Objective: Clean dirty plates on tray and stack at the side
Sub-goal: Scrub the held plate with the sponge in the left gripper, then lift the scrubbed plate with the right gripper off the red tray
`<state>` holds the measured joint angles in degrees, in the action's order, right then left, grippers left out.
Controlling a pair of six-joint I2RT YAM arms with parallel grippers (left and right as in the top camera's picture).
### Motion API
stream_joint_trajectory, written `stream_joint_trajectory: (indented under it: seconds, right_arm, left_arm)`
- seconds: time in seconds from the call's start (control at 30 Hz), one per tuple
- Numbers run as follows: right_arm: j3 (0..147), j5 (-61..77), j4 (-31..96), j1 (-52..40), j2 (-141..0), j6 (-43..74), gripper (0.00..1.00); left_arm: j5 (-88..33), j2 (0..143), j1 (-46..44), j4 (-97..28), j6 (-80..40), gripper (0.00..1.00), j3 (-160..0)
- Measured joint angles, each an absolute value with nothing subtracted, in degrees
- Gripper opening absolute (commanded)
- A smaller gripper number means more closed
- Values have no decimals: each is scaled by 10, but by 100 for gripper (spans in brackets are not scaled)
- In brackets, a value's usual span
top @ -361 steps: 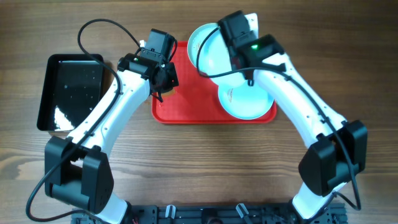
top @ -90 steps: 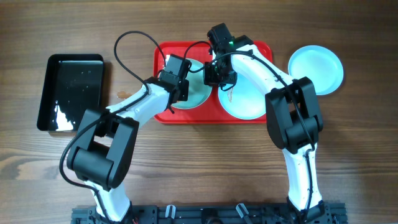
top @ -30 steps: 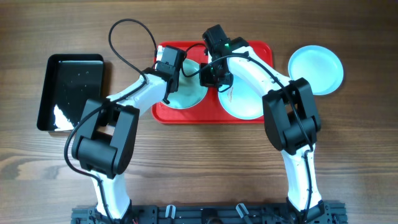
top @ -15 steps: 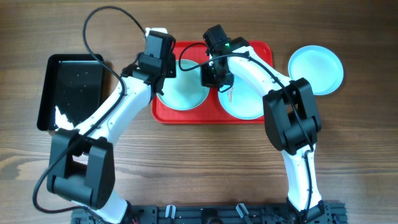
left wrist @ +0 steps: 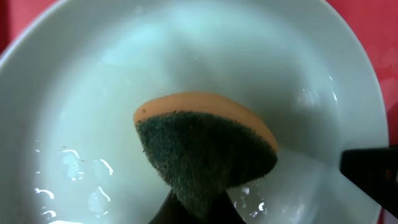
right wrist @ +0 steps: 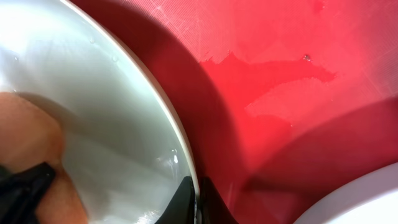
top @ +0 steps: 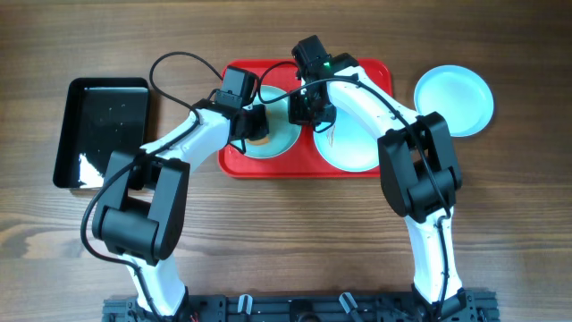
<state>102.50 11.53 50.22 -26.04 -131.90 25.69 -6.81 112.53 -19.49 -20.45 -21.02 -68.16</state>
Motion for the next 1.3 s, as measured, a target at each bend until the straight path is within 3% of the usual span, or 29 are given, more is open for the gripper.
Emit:
stream_joint_trajectory:
  seconds: [0.17,0.4,0.63,0.77,1.0,1.3]
  right_arm:
    - [1025,116,502,-260,-1319,257,4]
    - [1025,119,502,-260,-1319,257,4]
    - [1024,134,496,-269,-1319,262,4]
    - [1023,134,497,-269,-1319,261,4]
    - [1029,137,502,-259,-1319,252,4]
    - [1030,84,505,-241,-1246,247,4]
  left_arm:
    - [-58,1126,-195,-227,-211,4,-686]
    - [134,1124,-195,-290,-212,4,-696]
    - [204,1122,-198,-290,-209,4,-696]
    - [191,1100,-195,-298,-207,4,-696]
    - [23,986,-177,-286,-205,4,-696]
    - [-66,955,-179,-399,-207,4,-698]
